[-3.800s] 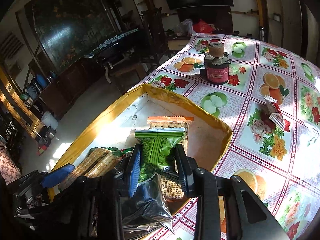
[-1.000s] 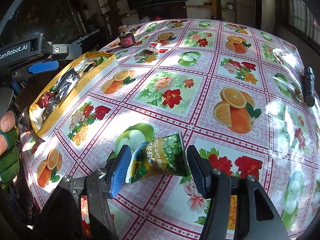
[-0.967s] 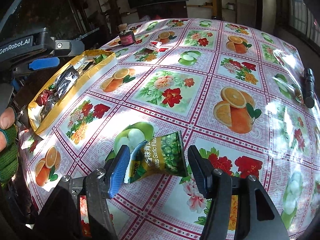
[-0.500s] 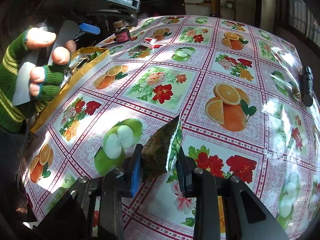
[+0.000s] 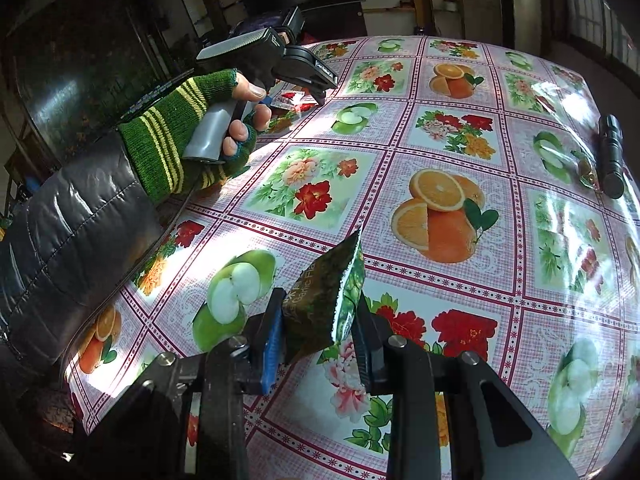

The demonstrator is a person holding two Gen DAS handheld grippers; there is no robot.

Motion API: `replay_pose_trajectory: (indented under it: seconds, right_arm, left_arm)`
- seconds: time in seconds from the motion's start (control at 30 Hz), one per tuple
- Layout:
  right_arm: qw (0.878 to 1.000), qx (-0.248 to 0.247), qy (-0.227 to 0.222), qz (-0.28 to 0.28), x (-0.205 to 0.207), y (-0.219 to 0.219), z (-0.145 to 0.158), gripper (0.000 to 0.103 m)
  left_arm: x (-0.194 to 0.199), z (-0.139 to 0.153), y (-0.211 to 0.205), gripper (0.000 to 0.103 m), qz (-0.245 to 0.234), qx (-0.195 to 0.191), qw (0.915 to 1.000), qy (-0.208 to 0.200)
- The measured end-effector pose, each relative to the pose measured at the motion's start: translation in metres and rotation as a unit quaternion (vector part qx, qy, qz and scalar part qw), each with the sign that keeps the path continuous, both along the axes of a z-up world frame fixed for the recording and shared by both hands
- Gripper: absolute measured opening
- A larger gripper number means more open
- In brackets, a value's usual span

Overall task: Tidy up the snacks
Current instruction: 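Grasp the red-and-white snack pack with the left gripper while the right holds the green bag, then carry the red-and-white pack and green bag to the tray with both grippers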

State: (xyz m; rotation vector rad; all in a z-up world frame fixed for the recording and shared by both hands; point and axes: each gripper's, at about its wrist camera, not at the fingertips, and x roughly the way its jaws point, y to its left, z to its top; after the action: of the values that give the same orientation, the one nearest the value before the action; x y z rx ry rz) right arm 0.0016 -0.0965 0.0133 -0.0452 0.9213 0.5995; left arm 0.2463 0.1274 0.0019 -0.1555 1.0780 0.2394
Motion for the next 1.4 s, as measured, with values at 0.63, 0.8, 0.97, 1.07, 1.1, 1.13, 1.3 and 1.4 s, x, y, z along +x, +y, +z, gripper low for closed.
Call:
replay_pose_trajectory:
  seconds: [0.63,0.8,0.97,1.07,1.1,1.13,1.3,1.4]
  right_arm:
    - [0.999,0.020,-0.023,0.011,-0.013,0.018,0.022,0.030]
    - [0.999,0.022,-0.030,0.027,-0.017,0.034,0.030,0.030]
    - [0.998,0.025,-0.036,0.044,-0.017,0.053,0.037,0.030]
    - [0.997,0.028,-0.040,0.058,-0.015,0.068,0.042,0.030]
    - [0.997,0.028,-0.041,0.063,-0.014,0.073,0.044,0.030]
    - [0.996,0.028,-0.044,0.068,-0.013,0.079,0.046,0.030]
    - [0.994,0.034,-0.052,0.095,-0.008,0.109,0.056,0.030]
    - [0.992,0.039,-0.053,0.108,-0.001,0.126,0.061,0.030]
  left_arm:
    - [-0.228,0.085,-0.014,0.038,0.007,0.052,0.9918,-0.117]
    - [-0.262,0.087,0.006,0.038,0.028,0.043,0.9921,-0.115]
    - [-0.283,0.087,0.029,0.038,0.050,0.044,0.9914,-0.112]
    - [-0.294,0.091,0.040,0.038,0.060,0.044,0.9904,-0.117]
    - [-0.297,0.092,0.043,0.038,0.062,0.045,0.9899,-0.119]
    - [-0.299,0.093,0.046,0.038,0.066,0.047,0.9894,-0.121]
    - [-0.310,0.093,0.063,0.038,0.079,0.043,0.9883,-0.123]
    - [-0.316,0.090,0.073,0.038,0.087,0.041,0.9880,-0.120]
